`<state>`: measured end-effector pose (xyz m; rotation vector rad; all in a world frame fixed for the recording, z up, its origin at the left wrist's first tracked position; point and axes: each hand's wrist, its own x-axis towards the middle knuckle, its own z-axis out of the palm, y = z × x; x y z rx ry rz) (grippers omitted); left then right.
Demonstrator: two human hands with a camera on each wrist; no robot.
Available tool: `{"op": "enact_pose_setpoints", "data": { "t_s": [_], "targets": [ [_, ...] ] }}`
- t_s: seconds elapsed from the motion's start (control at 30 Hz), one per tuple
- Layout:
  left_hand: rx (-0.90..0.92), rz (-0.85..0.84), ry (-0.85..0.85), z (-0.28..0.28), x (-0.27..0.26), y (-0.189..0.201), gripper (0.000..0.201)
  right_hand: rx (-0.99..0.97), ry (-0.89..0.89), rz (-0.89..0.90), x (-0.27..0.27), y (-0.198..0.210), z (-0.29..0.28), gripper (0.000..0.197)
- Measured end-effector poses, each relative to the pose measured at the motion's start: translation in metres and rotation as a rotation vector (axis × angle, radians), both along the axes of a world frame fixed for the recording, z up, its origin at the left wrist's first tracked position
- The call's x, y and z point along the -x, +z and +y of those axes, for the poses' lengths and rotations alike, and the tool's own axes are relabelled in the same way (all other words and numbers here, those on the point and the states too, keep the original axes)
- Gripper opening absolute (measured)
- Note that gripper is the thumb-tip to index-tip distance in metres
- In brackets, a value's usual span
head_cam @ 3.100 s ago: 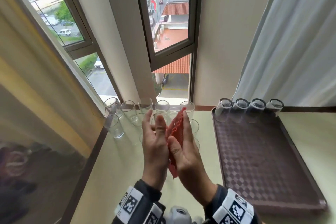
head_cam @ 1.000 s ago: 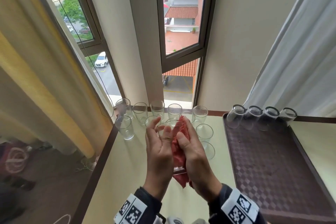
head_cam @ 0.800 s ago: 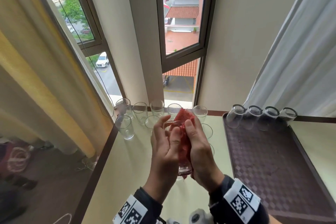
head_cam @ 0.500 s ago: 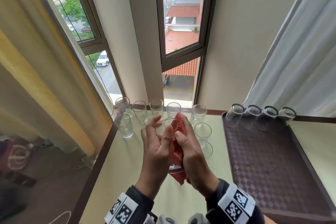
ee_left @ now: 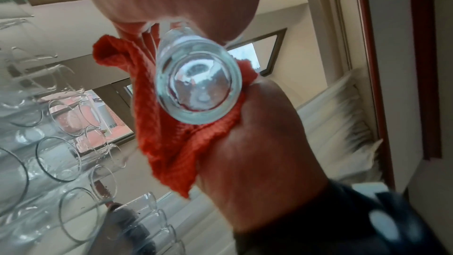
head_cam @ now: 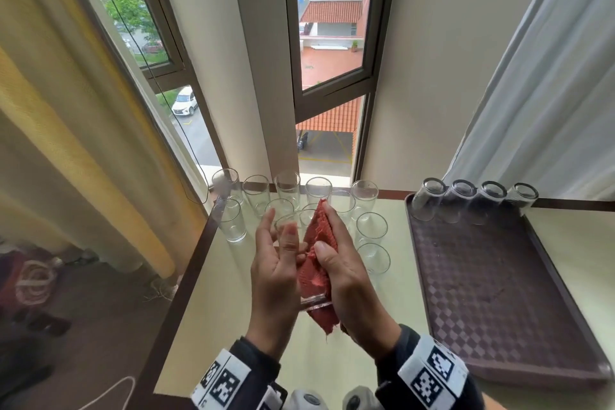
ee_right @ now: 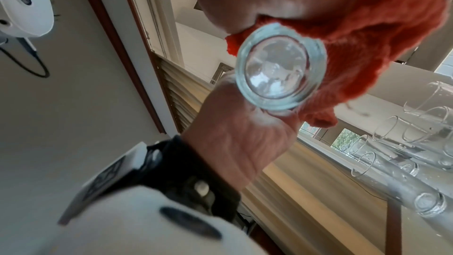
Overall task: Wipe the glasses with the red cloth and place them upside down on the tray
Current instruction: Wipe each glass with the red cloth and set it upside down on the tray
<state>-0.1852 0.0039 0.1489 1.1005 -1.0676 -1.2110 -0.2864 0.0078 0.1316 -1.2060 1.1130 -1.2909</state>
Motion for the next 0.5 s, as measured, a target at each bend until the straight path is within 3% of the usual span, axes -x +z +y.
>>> {"op": "enact_pose_setpoints", "data": {
  "t_s": [0.1, 0.2, 0.27, 0.43, 0.5],
  "targets": [
    [0.019, -0.022, -0.022, 0.007, 0.008, 0.004, 0.04, 0.01, -0.022, -0.046, 0.0, 0.008, -0.001, 0.062],
    [0.074, -0.108, -0.03, 0.013, 0.013, 0.007, 0.052, -0.021, -0.043, -0.167, 0.001, 0.017, -0.005, 0.054],
    [0.064, -0.164, -0.009, 0.011, 0.011, 0.007, 0.056, -0.015, -0.05, -0.142, 0.0, 0.018, -0.004, 0.058],
    [-0.047, 0.005, -0.019, 0.004, -0.003, 0.006, 0.054, 0.022, -0.004, 0.069, -0.007, -0.005, 0.013, 0.07],
    [-0.041, 0.037, -0.042, 0.005, -0.004, 0.008, 0.05, 0.029, -0.011, 0.057, -0.008, -0.007, 0.019, 0.07]
  ]
}}
